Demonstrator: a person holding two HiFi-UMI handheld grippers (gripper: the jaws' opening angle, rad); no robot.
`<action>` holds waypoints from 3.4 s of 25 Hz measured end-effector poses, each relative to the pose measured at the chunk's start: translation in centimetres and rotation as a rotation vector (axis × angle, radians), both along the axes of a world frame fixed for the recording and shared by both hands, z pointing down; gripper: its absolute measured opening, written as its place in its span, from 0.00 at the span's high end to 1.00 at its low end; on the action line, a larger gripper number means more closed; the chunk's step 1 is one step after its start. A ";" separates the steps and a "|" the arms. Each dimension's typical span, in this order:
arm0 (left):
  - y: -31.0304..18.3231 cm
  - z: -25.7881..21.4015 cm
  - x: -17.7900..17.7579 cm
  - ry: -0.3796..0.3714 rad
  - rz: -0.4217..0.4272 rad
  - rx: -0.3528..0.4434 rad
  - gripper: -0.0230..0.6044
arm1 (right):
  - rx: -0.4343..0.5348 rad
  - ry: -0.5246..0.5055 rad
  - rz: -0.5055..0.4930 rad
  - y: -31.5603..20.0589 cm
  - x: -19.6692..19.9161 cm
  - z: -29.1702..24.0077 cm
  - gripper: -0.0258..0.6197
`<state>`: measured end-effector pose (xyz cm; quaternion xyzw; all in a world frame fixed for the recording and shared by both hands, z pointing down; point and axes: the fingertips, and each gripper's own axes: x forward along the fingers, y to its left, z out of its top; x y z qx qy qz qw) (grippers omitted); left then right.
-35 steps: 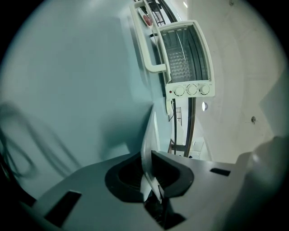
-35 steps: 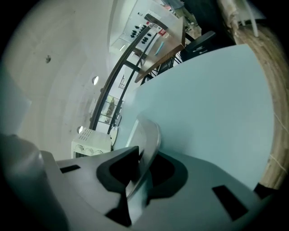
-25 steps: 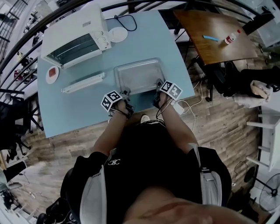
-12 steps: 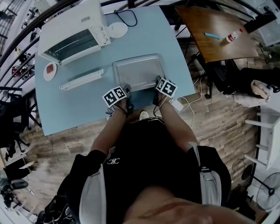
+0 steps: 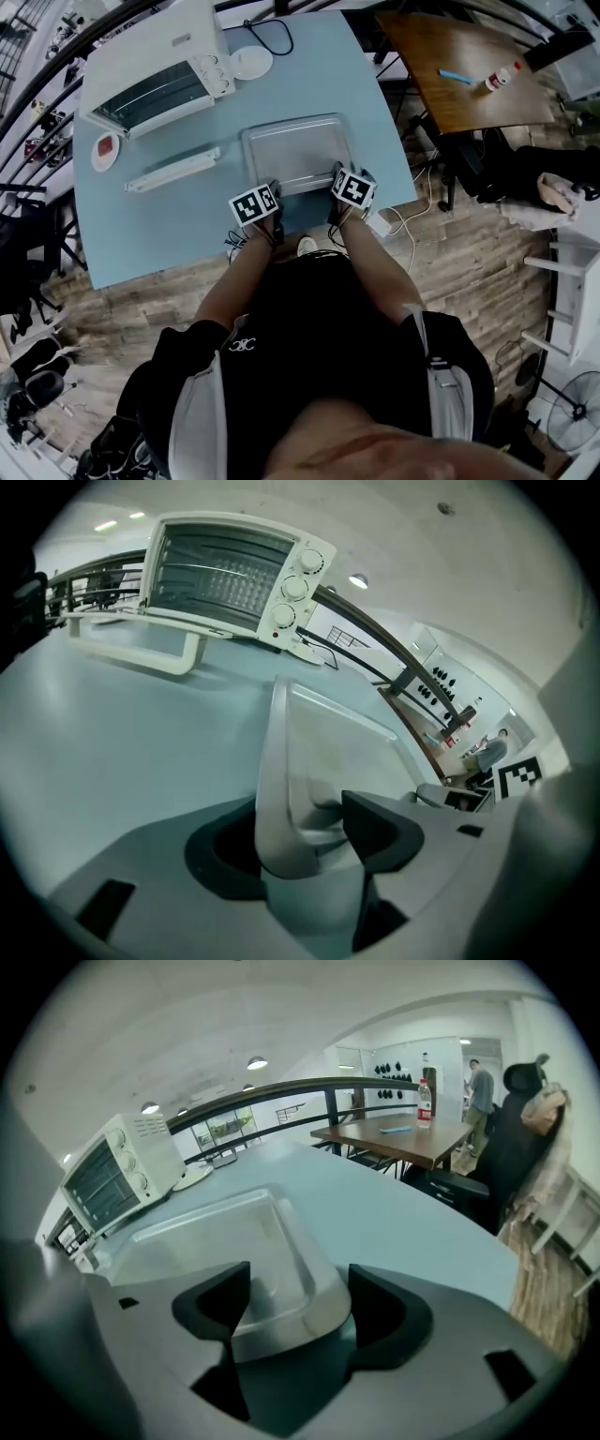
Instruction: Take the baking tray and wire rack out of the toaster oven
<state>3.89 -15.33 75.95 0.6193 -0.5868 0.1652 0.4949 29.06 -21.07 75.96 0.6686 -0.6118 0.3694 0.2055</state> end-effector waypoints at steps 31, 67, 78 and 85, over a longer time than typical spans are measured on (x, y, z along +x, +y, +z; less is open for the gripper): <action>-2.4 -6.6 -1.9 -0.475 0.176 0.257 0.71 | 0.276 0.244 -0.197 -1.5 -0.8 -4.9 0.66; -3.0 -27.0 -23.7 -0.611 -0.124 0.684 0.92 | 0.827 -0.015 -0.482 -4.9 -29.0 -27.1 0.96; -2.6 -27.7 -33.8 -0.585 -0.132 0.695 0.92 | 0.840 -0.019 -0.506 -6.0 -38.5 -27.9 0.96; -4.7 -27.1 -37.9 -0.552 -0.091 0.692 0.92 | 0.814 -0.020 -0.490 -7.4 -42.2 -27.2 0.96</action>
